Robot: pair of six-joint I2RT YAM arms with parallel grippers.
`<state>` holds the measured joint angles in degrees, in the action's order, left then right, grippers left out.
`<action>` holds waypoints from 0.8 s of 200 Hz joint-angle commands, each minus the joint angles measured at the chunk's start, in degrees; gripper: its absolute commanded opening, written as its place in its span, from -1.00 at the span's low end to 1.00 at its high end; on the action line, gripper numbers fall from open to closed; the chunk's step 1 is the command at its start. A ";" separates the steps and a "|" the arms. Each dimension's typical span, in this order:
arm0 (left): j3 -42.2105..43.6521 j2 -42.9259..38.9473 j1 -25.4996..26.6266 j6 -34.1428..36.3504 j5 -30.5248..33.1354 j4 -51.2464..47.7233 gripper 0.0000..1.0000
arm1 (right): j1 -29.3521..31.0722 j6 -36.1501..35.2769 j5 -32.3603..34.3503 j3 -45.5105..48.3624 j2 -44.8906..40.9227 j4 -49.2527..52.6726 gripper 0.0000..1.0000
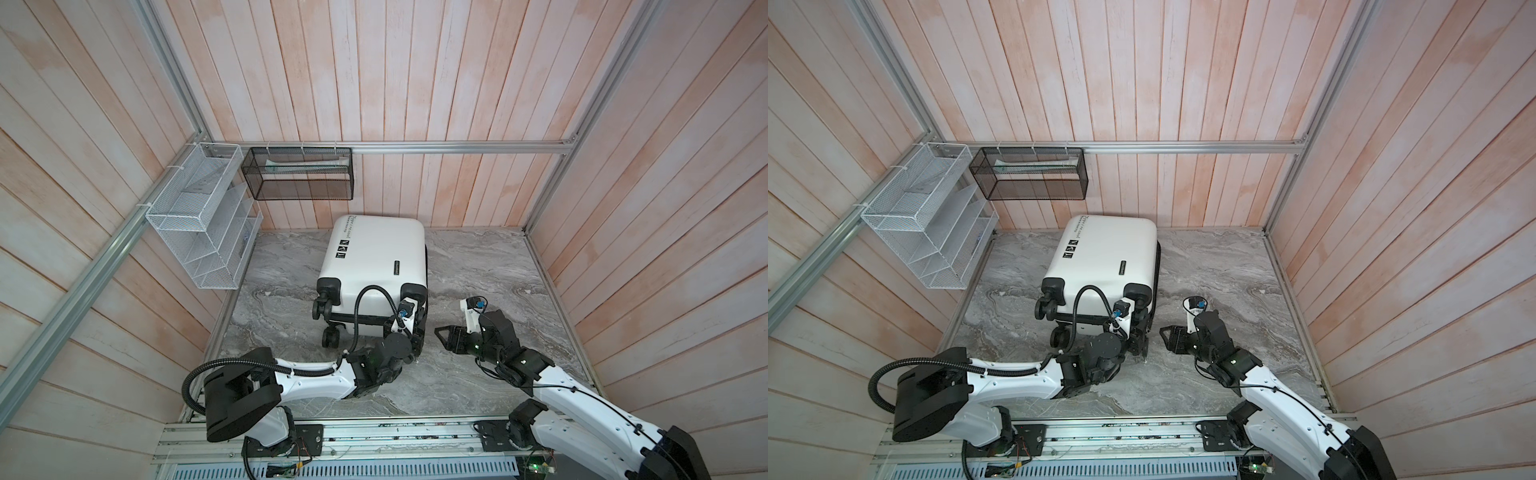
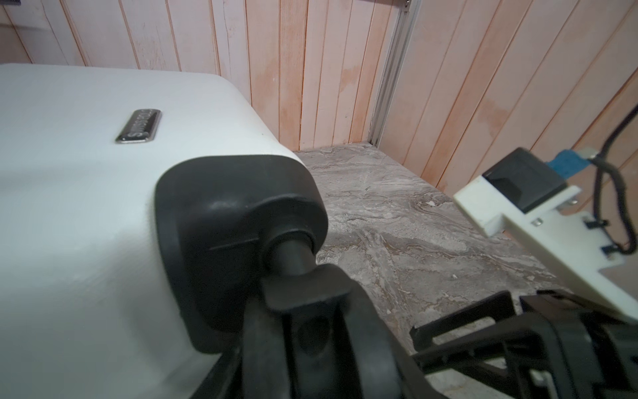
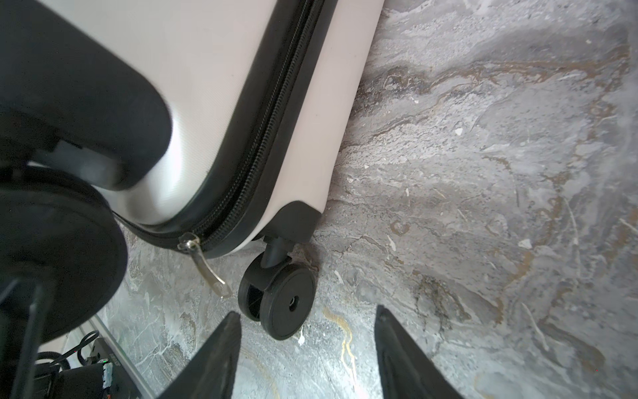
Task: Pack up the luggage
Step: 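Move the right gripper to the nearer bottom wheel while the left holds another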
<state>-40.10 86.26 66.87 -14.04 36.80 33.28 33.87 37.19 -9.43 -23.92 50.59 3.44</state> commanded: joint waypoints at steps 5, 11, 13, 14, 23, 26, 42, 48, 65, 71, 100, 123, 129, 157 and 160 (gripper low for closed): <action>-1.04 -0.97 -0.97 3.46 0.17 0.71 -0.21 | 1.41 -2.29 0.77 0.16 0.55 -1.88 0.22; -1.10 -1.30 -0.96 4.21 -0.12 0.11 -0.27 | 1.74 -2.97 0.81 0.10 0.49 -2.22 0.21; -1.12 -1.47 -0.95 4.49 -0.27 -0.15 -0.28 | 1.82 -3.17 0.82 0.04 0.48 -2.32 0.21; -1.12 -1.55 -0.95 4.61 -0.38 -0.28 -0.29 | 1.86 -3.30 0.82 0.03 0.48 -2.40 0.21; -1.29 -2.18 -0.95 5.94 -1.04 -1.40 -0.35 | 2.21 -4.47 0.99 0.17 0.26 -3.11 0.22; -1.32 -2.35 -0.95 6.32 -1.25 -1.72 -0.37 | 2.36 -4.84 1.00 0.23 0.22 -3.30 0.22; -1.95 -3.37 -0.95 9.20 -3.03 -4.54 -0.43 | 2.89 -6.95 0.50 0.53 -0.20 -4.93 0.21; -2.36 -3.70 -0.95 10.53 -3.87 -6.07 -0.43 | 3.09 -7.78 0.34 0.67 -0.35 -5.53 0.21; -3.54 -4.55 -0.95 14.01 -5.51 -10.07 -0.46 | 3.27 -9.85 -0.77 1.23 -0.46 -7.41 0.20; -3.87 -4.86 -0.95 14.98 -6.20 -11.45 -0.47 | 3.35 -10.36 -1.18 1.48 -0.41 -8.24 0.20; -5.19 -6.22 -1.00 19.98 -8.08 -15.74 -0.56 | 4.42 -12.16 -1.97 2.89 -0.12 -11.69 0.19; -6.21 -7.08 -0.95 22.69 -9.52 -17.73 -0.68 | 6.23 -13.31 -0.71 3.81 0.70 -14.27 0.16; -6.67 -7.09 -0.95 23.12 -9.86 -18.16 -0.72 | 6.50 -13.45 -0.63 4.03 1.05 -15.12 0.16; -8.11 -7.35 -0.98 23.37 -11.37 -19.65 -0.86 | 7.35 -13.50 -0.62 4.51 3.53 -18.98 0.14; -8.14 -7.40 -0.96 23.28 -11.47 -19.81 -0.86 | 7.41 -13.57 -0.61 4.50 3.80 -19.27 0.13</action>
<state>-44.99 80.55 65.30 5.69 35.83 13.98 40.49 25.17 -10.37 -20.08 52.71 -10.70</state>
